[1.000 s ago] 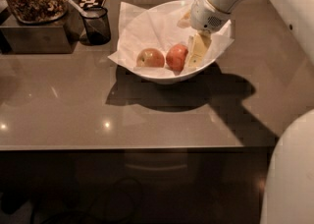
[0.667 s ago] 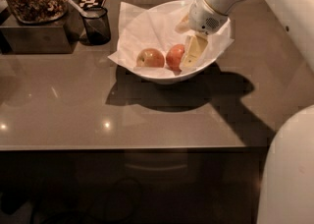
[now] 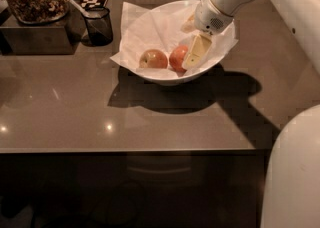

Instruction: Pick apple from white bowl

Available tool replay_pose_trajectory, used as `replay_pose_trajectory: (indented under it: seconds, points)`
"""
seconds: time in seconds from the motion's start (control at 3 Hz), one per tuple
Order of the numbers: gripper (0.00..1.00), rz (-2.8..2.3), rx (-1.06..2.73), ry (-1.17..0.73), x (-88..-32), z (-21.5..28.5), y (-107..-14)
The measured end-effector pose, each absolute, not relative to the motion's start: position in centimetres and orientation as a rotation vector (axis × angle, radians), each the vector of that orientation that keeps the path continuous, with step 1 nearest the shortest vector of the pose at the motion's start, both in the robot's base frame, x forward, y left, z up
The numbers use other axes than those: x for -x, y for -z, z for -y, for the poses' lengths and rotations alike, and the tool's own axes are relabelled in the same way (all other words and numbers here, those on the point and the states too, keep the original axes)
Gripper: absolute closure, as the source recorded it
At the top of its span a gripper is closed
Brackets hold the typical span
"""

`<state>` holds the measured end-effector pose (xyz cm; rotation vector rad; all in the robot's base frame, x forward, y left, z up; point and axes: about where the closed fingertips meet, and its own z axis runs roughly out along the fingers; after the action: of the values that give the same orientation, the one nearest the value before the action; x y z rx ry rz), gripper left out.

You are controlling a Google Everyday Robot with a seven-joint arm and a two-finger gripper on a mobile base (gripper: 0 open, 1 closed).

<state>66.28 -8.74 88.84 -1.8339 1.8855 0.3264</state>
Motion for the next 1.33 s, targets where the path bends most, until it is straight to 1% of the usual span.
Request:
replay_pose_trajectory:
  seconds: [0.67,1.33]
  points:
    - [0.25,-1.898,1.786,-0.377,-66.9,8.1,-87.7]
    - [0.30,-1.899,1.787,-0.461,-66.9,6.2,-86.5]
